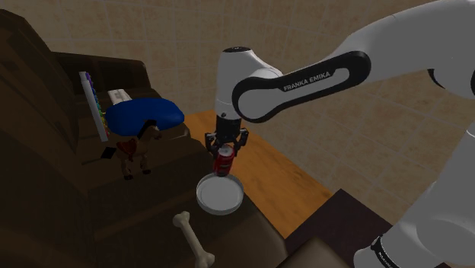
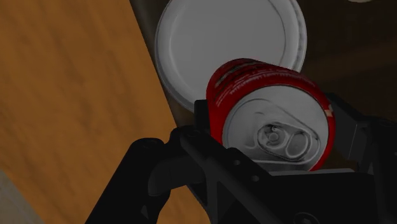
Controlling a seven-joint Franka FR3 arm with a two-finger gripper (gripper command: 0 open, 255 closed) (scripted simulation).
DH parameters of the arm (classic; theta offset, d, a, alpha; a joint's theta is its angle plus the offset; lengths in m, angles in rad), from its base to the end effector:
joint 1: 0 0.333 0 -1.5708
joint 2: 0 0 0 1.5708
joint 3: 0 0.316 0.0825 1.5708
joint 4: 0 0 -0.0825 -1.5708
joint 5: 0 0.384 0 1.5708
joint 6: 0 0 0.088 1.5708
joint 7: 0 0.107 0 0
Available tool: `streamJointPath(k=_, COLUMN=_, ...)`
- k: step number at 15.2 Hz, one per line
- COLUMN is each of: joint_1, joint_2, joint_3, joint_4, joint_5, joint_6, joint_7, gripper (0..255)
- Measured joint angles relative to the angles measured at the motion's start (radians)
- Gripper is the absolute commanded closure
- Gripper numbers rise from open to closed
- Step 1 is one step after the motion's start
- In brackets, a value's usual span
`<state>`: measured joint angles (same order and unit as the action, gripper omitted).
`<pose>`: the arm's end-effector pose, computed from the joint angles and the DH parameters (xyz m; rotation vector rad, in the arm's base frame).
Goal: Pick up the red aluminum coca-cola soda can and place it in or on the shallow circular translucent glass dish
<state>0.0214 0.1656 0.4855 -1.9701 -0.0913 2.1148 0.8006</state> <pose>0.5189 0.2739 0.3971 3.1157 -0.3947 0.0007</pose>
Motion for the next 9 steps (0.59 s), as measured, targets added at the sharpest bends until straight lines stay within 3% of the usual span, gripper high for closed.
streamJointPath(k=9, joint_1=0.008, joint_2=0.067, joint_3=-0.012, joint_4=-0.042, joint_5=-0.042, joint_6=0.100, joint_7=0.024, gripper=255)
